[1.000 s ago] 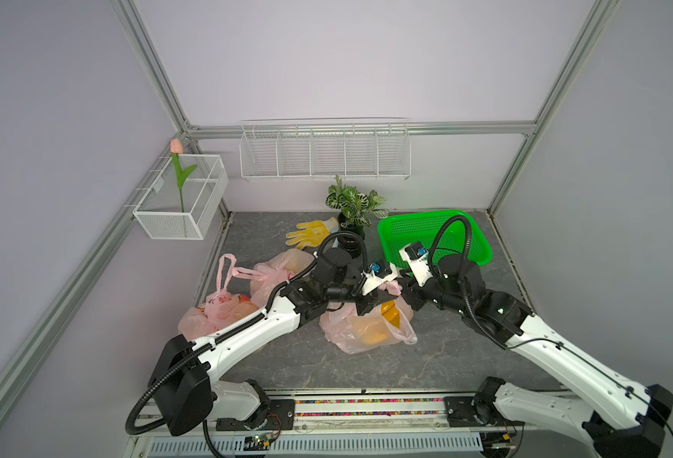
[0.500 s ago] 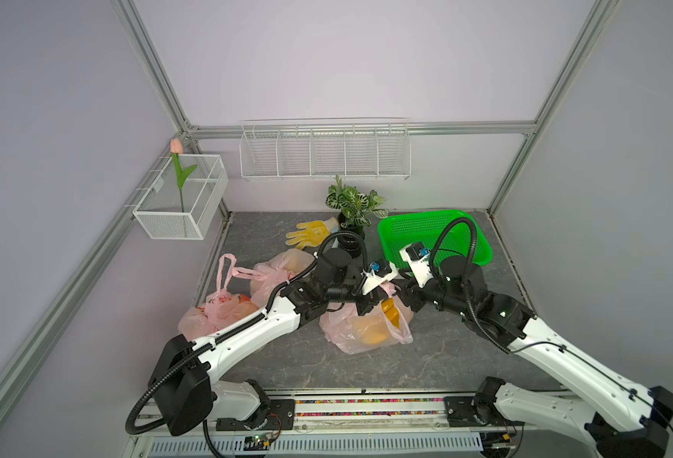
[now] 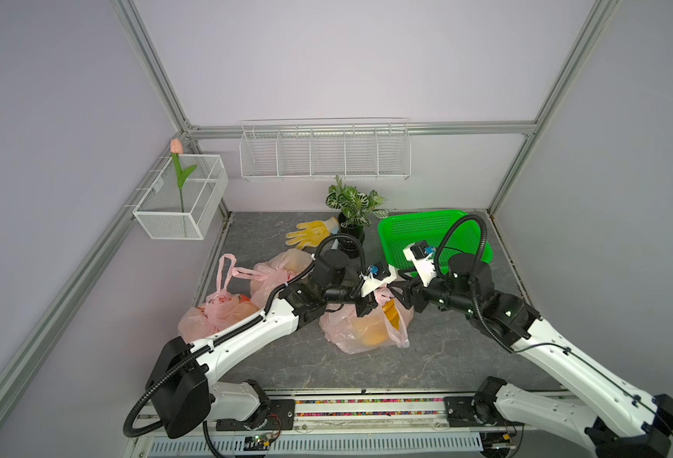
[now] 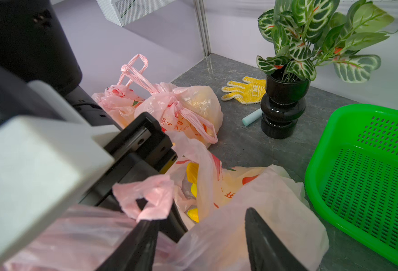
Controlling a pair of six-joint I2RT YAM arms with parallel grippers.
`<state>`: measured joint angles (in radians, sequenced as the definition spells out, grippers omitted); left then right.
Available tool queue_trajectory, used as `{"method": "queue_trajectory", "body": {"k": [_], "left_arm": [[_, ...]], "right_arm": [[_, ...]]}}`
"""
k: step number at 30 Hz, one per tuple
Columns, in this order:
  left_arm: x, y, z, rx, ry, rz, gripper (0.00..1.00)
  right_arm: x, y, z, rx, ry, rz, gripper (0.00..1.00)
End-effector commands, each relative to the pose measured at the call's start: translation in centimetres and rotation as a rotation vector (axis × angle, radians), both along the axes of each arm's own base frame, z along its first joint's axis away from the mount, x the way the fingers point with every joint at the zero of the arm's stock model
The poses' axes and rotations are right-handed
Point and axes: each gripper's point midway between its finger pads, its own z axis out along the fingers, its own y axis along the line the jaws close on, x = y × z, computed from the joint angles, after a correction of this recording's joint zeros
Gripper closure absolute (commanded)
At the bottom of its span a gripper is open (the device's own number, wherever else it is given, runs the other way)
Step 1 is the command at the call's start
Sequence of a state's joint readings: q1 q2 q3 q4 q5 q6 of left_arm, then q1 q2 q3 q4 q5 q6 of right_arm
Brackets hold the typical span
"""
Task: Place the banana into a plastic bag & tie a knot
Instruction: Cross the plastic bag at the center of the board.
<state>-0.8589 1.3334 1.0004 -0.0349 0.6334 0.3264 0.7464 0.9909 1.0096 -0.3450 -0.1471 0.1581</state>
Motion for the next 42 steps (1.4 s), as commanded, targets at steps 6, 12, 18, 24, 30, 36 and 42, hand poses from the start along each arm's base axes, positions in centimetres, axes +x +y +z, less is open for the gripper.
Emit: {"method": "queue_trajectory", "body": {"k": [6,12,18,24,30,36,42], "left_arm": [[-0.7,-0.2,-0.1,-0.001,-0.019,-0.046,0.98],[-0.5,0.0,-0.3,0.012,-0.025,-0.027,0.98],[-0.5,-0.2,-0.3,0.013,-0.02,-0.035,0.98],[-0.6,-0.7,-0.8,0.025,0.005,-0.066,0.98],[-0.5,-0.6,-0.6,0.027,0.001,-0.058,0.98],[0.3,-0.5,-0.6,0.031,0.018,-0.001,0.92],[0.9,-0.2,0.2,-0.012,0.03,0.063,0.9]], "right_arm": [[-0.7,0.4,2.5,0.108,-0.017,0.049,0.38],[-1.8,0.7,2.6,0.134,-0.008,0.111,0.35],[-1.7,0.6,1.8,0.123,0.012,0.099,0.33],[-1.2,1.6,2.0,0.144,0.022,0.117,0.46],[-0.7,1.4,1.6,0.115,0.021,0.099,0.7],[0.8,-0.7,2.1,0.1,-0.037,-0.049,0.92],[2.1,-2.1,2.2,0.079,-0.083,-0.17,0.93]]}}
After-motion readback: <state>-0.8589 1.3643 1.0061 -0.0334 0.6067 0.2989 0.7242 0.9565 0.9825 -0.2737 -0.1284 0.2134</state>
